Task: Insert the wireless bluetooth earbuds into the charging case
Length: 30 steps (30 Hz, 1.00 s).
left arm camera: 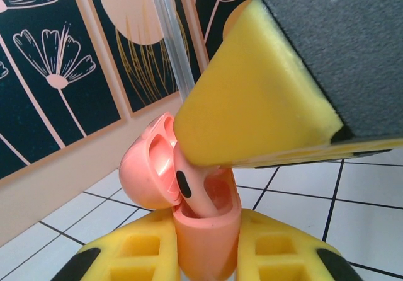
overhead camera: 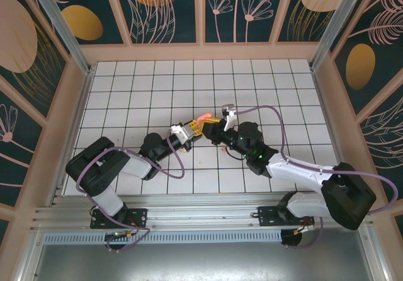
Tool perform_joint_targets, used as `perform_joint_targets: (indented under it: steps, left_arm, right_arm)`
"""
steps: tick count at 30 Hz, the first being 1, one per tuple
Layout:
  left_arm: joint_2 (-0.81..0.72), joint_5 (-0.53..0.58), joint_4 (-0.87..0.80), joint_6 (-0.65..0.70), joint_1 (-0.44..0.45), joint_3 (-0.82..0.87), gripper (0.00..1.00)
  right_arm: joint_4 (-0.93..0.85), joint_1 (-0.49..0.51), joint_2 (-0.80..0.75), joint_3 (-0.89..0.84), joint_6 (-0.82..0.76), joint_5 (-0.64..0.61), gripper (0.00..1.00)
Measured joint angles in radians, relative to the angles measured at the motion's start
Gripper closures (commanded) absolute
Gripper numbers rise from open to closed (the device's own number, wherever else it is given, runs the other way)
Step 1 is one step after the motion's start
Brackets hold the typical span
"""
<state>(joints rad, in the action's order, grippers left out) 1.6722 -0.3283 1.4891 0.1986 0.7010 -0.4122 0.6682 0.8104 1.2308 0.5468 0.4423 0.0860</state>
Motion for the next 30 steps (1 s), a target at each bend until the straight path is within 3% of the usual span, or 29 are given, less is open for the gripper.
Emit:
perform_joint_targets:
  steps: [19,30]
  left_arm:
    - [-0.021,0.000,0.010,0.000,0.000,0.007,0.94]
    - [-0.023,0.059,0.101,-0.069,0.001,0.052,0.93]
  right_arm:
    - [-0.069,-0.003,-0.064,0.004,-0.023,-0.030,0.58]
    - [-0.313,-0.091,-0.183,0.087,-0.025,0.040,0.57]
